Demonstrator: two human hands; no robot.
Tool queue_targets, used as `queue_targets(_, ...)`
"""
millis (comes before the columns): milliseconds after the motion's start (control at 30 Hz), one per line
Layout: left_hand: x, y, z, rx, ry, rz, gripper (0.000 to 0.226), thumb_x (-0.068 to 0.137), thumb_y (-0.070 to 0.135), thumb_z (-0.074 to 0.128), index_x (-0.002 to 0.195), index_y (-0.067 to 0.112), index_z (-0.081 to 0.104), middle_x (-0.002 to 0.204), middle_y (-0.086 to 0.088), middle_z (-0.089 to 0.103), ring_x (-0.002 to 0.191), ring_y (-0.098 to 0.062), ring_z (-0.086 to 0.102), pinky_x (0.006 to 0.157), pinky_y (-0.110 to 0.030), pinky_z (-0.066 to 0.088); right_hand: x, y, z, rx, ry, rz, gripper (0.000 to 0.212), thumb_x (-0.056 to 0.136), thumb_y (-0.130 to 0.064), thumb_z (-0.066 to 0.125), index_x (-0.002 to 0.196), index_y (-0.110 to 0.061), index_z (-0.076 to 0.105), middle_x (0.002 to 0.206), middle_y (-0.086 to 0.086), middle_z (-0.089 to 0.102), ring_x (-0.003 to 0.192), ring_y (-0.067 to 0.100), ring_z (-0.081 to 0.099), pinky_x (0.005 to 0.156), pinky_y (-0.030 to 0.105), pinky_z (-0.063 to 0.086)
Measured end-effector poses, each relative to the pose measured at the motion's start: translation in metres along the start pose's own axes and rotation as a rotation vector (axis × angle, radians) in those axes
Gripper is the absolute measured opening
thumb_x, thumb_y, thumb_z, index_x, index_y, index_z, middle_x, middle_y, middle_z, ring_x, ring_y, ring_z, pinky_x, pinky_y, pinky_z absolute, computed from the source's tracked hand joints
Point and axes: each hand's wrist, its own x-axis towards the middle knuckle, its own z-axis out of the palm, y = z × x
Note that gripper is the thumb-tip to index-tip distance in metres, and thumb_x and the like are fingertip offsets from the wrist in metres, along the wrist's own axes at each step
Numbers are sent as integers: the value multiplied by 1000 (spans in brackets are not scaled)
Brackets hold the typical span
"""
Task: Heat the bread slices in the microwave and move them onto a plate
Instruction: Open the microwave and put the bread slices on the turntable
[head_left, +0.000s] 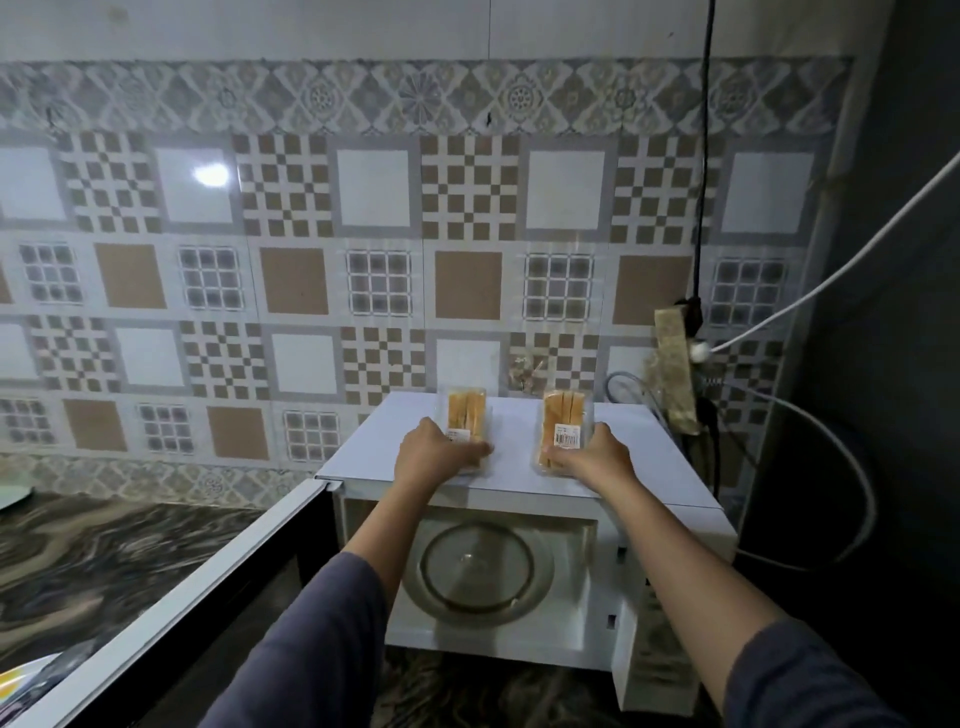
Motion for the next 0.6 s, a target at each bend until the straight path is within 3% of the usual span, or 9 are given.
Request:
queue_targets(100, 0, -3, 3, -24, 88, 52, 65, 60, 51, 78, 105, 12, 52, 98, -7, 67, 89, -22, 64, 80, -40, 54, 1, -3, 4, 13, 50, 1, 63, 71, -35, 77, 120, -10, 47, 120, 11, 60, 107, 29, 58, 91, 40, 49)
queue_targets(233, -7, -5, 4, 5, 155, 112, 63, 60, 50, 76, 105, 12, 54, 95, -5, 67, 88, -22, 63, 71, -32, 49, -2, -8, 8, -7, 150, -32, 49, 75, -29, 74, 116, -13, 52, 115, 8, 60, 103, 29, 60, 86, 38, 51)
queue_targets(400, -23, -14, -6, -27, 164, 123, 70, 52, 55, 71, 105, 15, 51, 93, -6, 67, 85, -20, 64, 70, -35, 52, -21, -15, 10, 241, 168, 27, 36, 75, -13, 74, 107, -12, 56, 115, 9, 60, 99, 31, 62, 80, 45, 57)
queue_targets(500, -42, -19, -15, -91, 171, 131, 68, 52, 53, 72, 102, 12, 51, 91, -7, 67, 83, -20, 63, 66, -33, 49, -46, -13, 8, 501, 133, 77, 40, 78, 4, 67, 115, -9, 57, 119, 11, 58, 98, 29, 62, 71, 37, 59)
queue_targets(600, -69, -27, -25, -161, 180, 150, 68, 55, 49, 74, 106, 11, 52, 95, -7, 66, 85, -21, 62, 67, -33, 48, -79, -7, 7, 645, 126, 55, 44, 81, 6, 63, 123, -5, 55, 117, 12, 60, 89, 24, 63, 62, 27, 55)
